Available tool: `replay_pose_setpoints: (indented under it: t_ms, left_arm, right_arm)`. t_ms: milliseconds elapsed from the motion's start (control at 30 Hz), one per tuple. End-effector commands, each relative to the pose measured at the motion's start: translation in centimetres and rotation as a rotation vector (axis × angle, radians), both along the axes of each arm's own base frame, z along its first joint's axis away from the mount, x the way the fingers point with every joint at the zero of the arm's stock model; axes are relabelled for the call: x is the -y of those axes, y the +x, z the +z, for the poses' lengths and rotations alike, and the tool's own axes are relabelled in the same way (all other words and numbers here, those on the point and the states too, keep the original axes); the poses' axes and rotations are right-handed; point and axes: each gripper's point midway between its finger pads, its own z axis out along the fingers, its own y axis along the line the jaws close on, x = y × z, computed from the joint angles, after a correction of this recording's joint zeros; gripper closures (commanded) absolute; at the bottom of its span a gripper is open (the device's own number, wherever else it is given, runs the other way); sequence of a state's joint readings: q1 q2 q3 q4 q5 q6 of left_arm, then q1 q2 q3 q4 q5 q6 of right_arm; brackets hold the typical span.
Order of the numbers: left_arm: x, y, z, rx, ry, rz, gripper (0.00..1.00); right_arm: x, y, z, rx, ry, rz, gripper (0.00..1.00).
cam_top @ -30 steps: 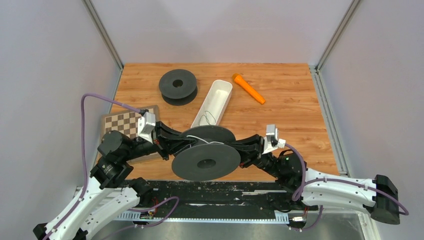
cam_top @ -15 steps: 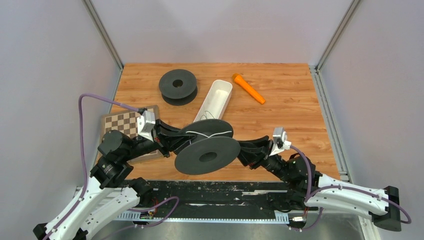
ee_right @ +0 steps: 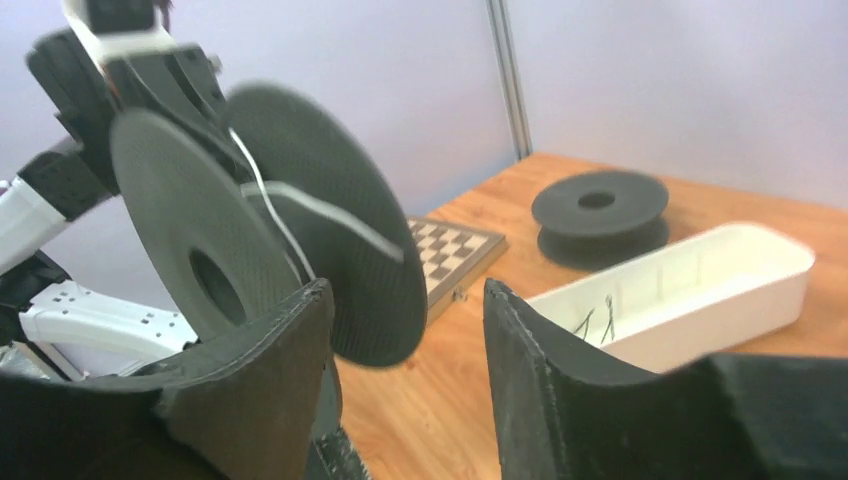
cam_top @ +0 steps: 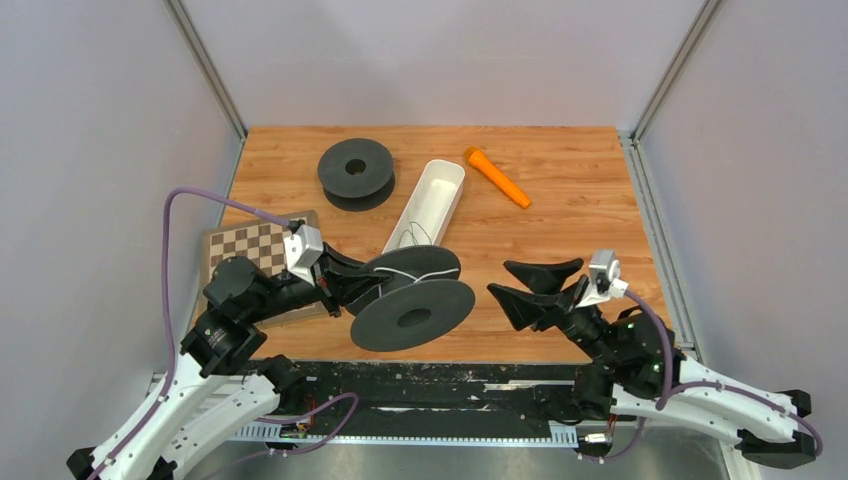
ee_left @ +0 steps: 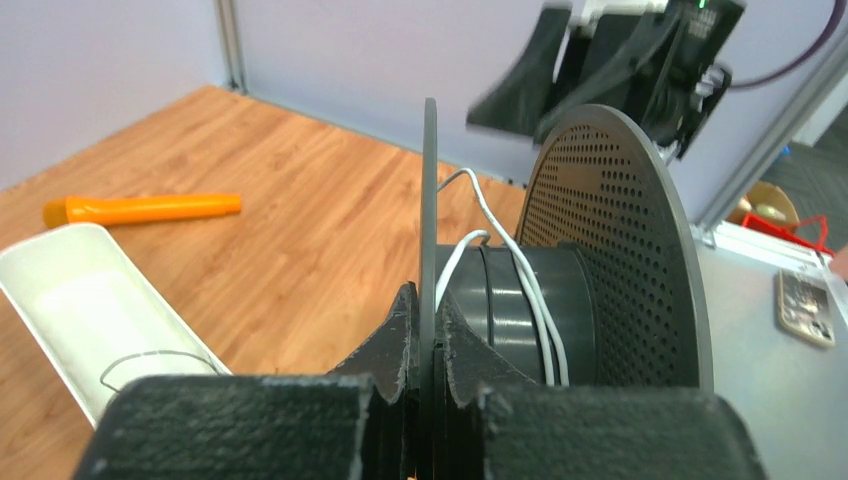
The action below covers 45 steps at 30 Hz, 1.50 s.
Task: Wrap the cables
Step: Wrap the cable around the cable reel.
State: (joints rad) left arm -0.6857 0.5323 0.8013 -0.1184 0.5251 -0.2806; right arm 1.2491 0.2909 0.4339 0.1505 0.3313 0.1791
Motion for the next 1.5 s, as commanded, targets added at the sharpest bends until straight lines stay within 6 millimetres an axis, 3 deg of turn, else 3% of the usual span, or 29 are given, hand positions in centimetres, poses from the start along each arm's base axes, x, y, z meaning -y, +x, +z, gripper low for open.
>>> replay_pose_setpoints:
  t_ms: [0, 133, 233, 300, 467, 633, 733, 900, 1100, 1467]
  left_arm:
    - [-0.3, -2.2, 2.7, 0.098, -0.018, -0.089, 1.0]
    - [0.0, -3.3, 2.7, 0.095, -0.006, -0.148, 1.0]
    - [0.1, -4.1, 2.8, 0.104, -0.003, -0.197, 1.0]
    - [0.2, -4.3, 2.8, 0.108, -0.003, -0.215, 1.0]
    - [0.4, -4.1, 3.0, 0.104, -0.018, -0.211, 1.0]
    - [0.5, -3.8, 3.2, 0.098, -0.026, -0.204, 1.0]
    - [0.6, -3.7, 3.2, 0.096, -0.028, -0.202, 1.0]
    - [0.6, -3.6, 3.4, 0.102, -0.031, -0.197, 1.0]
    - [0.6, -3.3, 3.3, 0.098, -0.028, -0.187, 1.0]
    - [0.6, -3.1, 3.5, 0.094, -0.039, -0.174, 1.0]
  right_arm:
    - [1.6, -0.6, 5.6, 0.133, -0.016, -0.017, 0.38]
    - [0.0, -1.4, 6.8, 0.182, -0.155, 0.055, 0.24]
    - [-1.2, -1.7, 7.1, 0.185, -0.226, 0.096, 0.23]
    - [-2.1, -1.8, 7.3, 0.183, -0.247, 0.121, 0.3]
    - [-4.2, -1.9, 6.5, 0.159, -0.296, 0.17, 0.67]
    - [-6.0, -2.8, 5.5, 0.158, -0.306, 0.25, 0.8]
    - [-6.5, -3.1, 4.6, 0.132, -0.309, 0.277, 0.77]
    - [-7.1, -3.8, 2.0, 0.093, -0.328, 0.331, 0.64]
    - [-7.1, -4.2, 1.1, 0.078, -0.313, 0.349, 0.64]
    - [-8.8, -5.1, -0.9, 0.072, -0.282, 0.426, 0.65]
